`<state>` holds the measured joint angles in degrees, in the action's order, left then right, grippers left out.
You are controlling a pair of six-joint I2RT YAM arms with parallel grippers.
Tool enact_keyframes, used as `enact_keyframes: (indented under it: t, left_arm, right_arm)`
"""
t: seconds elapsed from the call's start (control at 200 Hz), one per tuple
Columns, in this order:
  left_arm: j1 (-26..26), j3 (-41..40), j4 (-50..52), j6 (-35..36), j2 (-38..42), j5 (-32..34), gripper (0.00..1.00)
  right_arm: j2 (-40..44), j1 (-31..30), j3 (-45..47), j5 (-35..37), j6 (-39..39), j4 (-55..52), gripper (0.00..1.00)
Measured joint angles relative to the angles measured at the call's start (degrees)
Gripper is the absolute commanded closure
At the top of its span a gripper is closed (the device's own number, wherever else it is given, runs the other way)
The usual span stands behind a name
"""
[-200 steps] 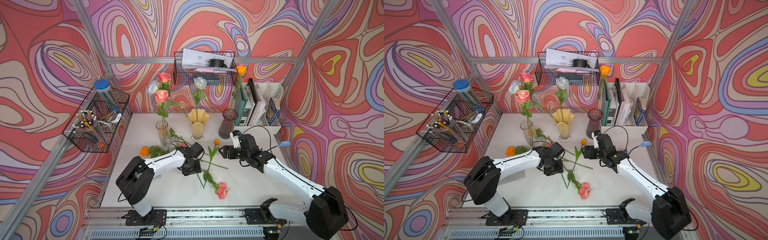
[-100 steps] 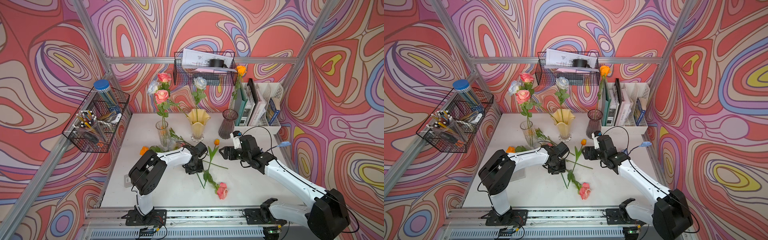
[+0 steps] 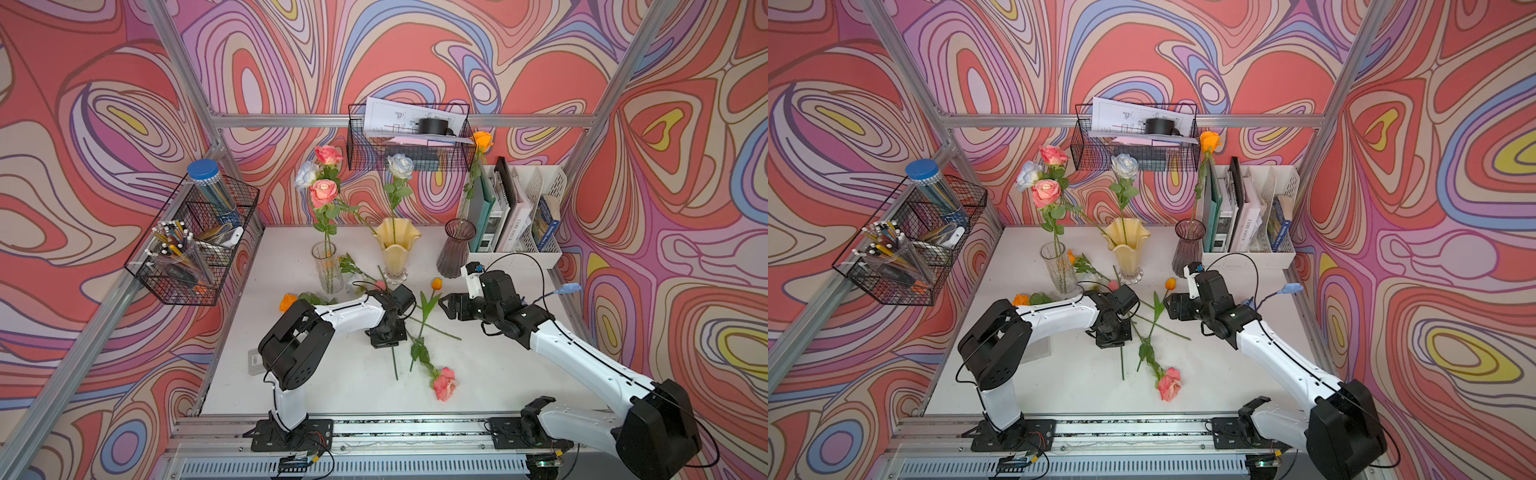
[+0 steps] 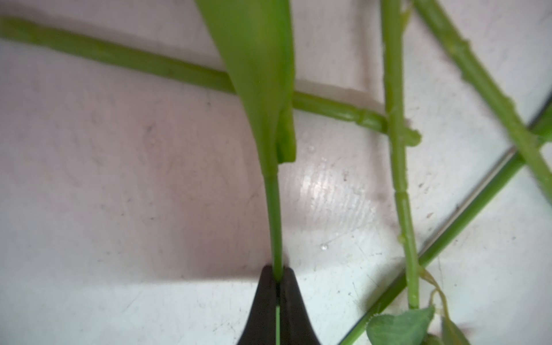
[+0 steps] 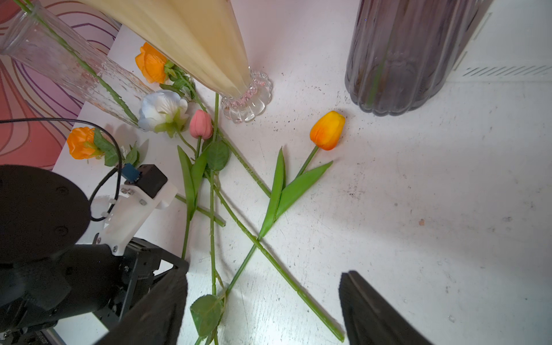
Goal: Arrange the flowers in different vases according to their colors
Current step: Pick up the flower at the center of the board.
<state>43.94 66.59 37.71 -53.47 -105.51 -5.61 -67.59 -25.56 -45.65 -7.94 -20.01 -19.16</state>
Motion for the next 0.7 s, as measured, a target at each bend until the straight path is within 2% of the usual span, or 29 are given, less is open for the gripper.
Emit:
enact_keyframes:
  t: [0.18, 0.416, 0.551, 0.696]
  left_arm:
    - [0.0, -2.4, 2.2, 1.0, 4.9, 3.5, 1.00]
    - [1.3, -3.4, 5.1, 3.1, 18.0, 7.7, 1.00]
    - [5.8, -2.9, 7.7, 5.5, 26.1, 11.9, 1.00]
    - [13.9, 1.1, 12.3, 8.8, 34.4, 20.2, 1.00]
  right_arm:
    - [-0.4, 0.0, 0.0, 0.1, -0.2, 0.0, 0.18]
    - [-5.0, 0.0, -0.1, 0.8, -1.4, -0.2, 0.19]
    - [-5.7, 0.0, -0.1, 1.3, -2.0, -0.2, 0.19]
    - [-6.1, 0.0, -0.5, 1.6, -2.2, -0.3, 0.19]
